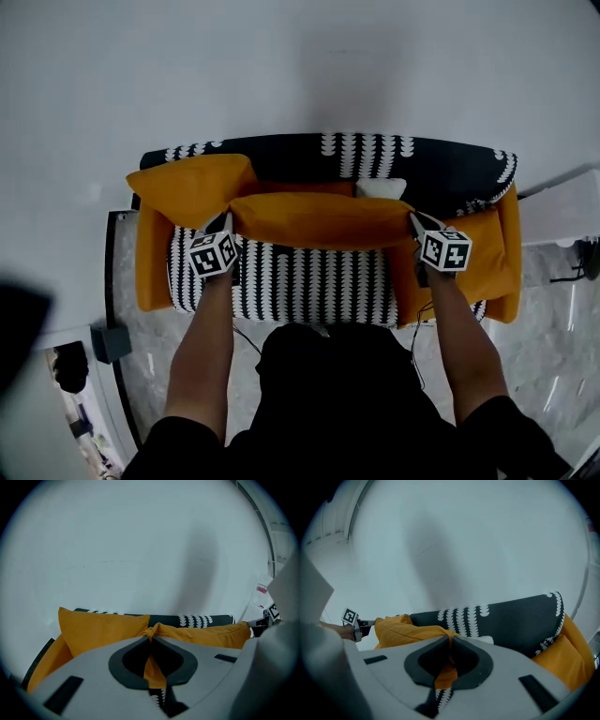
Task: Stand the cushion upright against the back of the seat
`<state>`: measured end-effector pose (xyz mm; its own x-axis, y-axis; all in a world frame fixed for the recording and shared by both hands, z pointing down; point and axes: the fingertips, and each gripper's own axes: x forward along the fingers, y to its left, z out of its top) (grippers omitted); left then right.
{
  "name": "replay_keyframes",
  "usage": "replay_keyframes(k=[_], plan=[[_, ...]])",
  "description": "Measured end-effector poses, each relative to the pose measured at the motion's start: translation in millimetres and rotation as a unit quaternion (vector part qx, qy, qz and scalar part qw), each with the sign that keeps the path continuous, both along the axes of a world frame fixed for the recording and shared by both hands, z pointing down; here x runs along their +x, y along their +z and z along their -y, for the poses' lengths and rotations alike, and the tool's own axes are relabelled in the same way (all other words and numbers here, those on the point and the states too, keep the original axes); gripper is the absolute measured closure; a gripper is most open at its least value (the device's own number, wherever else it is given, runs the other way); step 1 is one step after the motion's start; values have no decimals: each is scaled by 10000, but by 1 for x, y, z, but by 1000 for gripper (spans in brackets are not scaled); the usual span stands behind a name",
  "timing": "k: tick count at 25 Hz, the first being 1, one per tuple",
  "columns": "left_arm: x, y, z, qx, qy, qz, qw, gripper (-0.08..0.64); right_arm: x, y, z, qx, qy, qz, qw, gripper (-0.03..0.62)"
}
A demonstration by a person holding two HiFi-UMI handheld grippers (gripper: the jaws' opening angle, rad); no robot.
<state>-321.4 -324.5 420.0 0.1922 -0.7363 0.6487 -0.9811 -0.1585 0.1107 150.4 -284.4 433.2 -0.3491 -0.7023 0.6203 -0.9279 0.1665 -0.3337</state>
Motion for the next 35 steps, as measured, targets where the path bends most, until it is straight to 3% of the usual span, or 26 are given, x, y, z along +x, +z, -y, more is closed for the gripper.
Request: replay_keyframes(k=[6, 9, 17, 21, 27, 35], plan=[[3, 9, 29, -145, -82, -7, 9999, 526, 6, 1, 51, 47, 53, -116, 9999, 546], [11, 17, 41, -194, -72, -137, 9997, 526, 15, 2, 71, 61, 314, -30, 9995, 546], [40, 22, 81, -15, 213, -281, 9994, 526, 39, 10, 92, 57, 619, -205, 9979, 546], [50, 32, 106, -61, 486, -54, 9988, 526, 50, 31, 98, -152, 764, -252, 9966, 546], [57, 46, 141, -174, 524, 0, 9985, 526, 57, 43, 127, -295, 655, -501, 9962, 545], [54, 59, 159, -310, 538, 106, 9980, 526, 58, 22, 133, 103, 464, -760, 9960, 543]])
